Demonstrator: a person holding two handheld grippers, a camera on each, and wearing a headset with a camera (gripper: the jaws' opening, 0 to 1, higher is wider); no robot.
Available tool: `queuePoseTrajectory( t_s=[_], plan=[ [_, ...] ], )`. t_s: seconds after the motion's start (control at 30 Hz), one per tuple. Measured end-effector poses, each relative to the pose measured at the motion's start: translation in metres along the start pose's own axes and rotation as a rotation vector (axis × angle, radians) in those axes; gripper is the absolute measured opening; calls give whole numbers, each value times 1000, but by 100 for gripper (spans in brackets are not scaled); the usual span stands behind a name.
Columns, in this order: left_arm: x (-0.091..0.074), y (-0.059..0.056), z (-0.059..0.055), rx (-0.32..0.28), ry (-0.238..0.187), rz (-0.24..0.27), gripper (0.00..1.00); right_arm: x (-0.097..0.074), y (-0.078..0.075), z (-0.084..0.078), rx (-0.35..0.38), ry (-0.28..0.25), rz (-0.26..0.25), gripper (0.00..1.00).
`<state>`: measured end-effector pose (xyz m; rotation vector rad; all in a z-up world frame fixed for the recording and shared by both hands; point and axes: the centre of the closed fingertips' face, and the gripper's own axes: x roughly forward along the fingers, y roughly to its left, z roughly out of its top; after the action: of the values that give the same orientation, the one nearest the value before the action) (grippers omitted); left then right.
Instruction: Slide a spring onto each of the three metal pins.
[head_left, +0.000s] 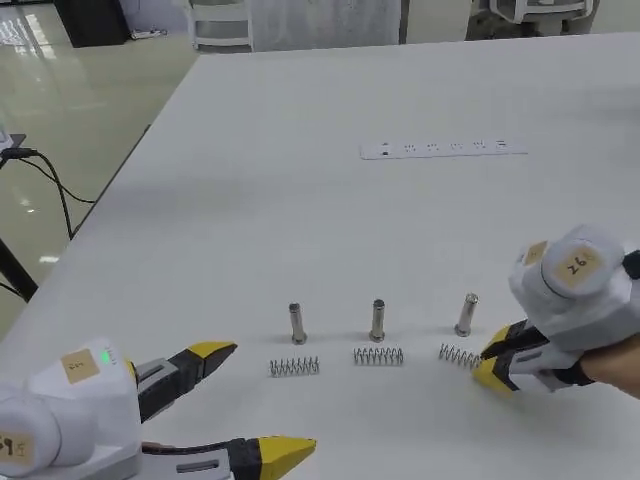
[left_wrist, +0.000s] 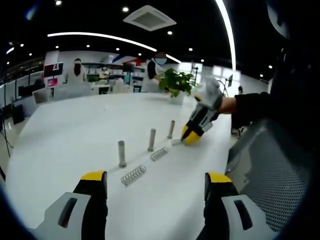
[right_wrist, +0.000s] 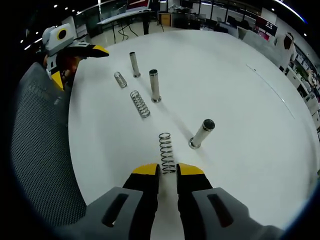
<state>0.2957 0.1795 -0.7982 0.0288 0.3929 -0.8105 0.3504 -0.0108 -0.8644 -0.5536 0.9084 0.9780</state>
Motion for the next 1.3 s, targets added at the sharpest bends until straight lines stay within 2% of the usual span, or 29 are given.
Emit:
queuePoseTrajectory(
  t_s=[0.33, 0.4, 0.7, 1.03, 1.3],
  plan=[
    [0, 0, 1, 0, -5, -2, 76, -1, -1, 0, -37, 2, -9, 7],
    [0, 0, 2, 0, -8, -2, 76, -3, -3, -1, -64, 11, -25, 7],
    [0, -4, 4, 28, -5, -20, 74, -12, 3, 9, -52, -15, -3, 7],
    [0, -18, 23, 74, -8, -89, 71, -21, 14, 20, -69, -32, 26, 7],
    [11, -28, 39, 133, -1, -166, 67, -31, 23, 30, -114, -27, 50, 7]
  ],
)
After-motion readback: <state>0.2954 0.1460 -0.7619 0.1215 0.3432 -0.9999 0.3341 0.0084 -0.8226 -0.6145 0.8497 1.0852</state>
